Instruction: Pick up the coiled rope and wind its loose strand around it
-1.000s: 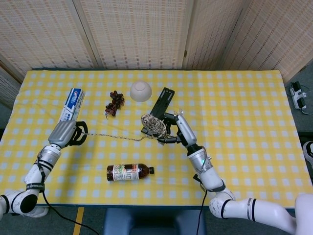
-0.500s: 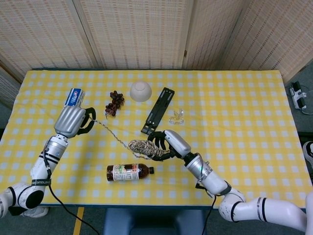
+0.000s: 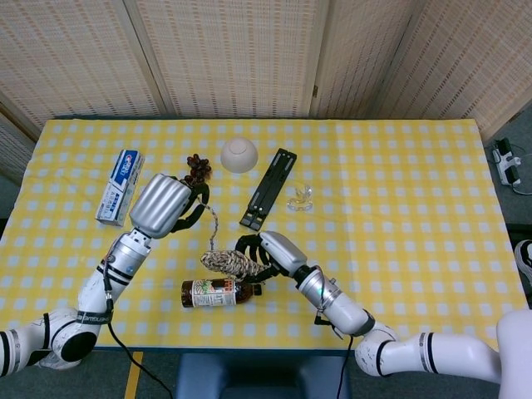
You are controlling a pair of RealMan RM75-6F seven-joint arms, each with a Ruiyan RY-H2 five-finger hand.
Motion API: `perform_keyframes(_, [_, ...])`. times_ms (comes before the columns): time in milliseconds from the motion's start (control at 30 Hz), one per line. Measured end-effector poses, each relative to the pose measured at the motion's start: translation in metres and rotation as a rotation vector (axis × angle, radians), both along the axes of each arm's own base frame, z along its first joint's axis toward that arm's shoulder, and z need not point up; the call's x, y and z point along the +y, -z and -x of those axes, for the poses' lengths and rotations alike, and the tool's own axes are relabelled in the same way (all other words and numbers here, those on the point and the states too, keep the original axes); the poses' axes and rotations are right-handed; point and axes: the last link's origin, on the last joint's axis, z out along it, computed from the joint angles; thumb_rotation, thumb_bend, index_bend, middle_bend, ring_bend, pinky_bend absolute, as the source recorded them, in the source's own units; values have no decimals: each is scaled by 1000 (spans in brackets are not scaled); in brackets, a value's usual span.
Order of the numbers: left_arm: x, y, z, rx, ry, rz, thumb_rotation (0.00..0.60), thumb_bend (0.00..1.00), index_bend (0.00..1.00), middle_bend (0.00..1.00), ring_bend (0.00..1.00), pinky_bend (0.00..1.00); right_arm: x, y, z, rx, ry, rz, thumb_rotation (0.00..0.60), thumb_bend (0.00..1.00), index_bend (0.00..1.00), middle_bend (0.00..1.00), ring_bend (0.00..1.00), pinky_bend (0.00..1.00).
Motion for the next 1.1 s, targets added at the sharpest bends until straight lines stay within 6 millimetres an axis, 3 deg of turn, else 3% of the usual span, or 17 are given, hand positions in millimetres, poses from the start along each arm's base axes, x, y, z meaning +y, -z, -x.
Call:
perform_keyframes(200, [-9, 8, -21, -24, 50, 31, 600, 570, 646, 903, 813, 756, 0, 15, -14, 12, 34, -50, 600, 722, 983, 796, 857, 729])
perform_keyframes(433, [-17, 10, -21, -67, 50, 63, 600, 572, 649, 904, 813, 756, -5, 28, -23, 3, 134, -93, 600, 722, 983, 796, 852, 729])
perform_keyframes(733, [-36, 9, -3, -129, 48, 105, 600, 578, 652, 904, 814, 756, -19, 42, -37, -87, 329, -100, 600, 722, 983, 797, 858, 732])
perform_keyframes(1100, [-55, 10, 34, -170, -9, 145, 600, 580, 654, 904, 812, 756, -30, 45, -50, -350, 505, -60, 600, 722, 990, 802, 858, 740])
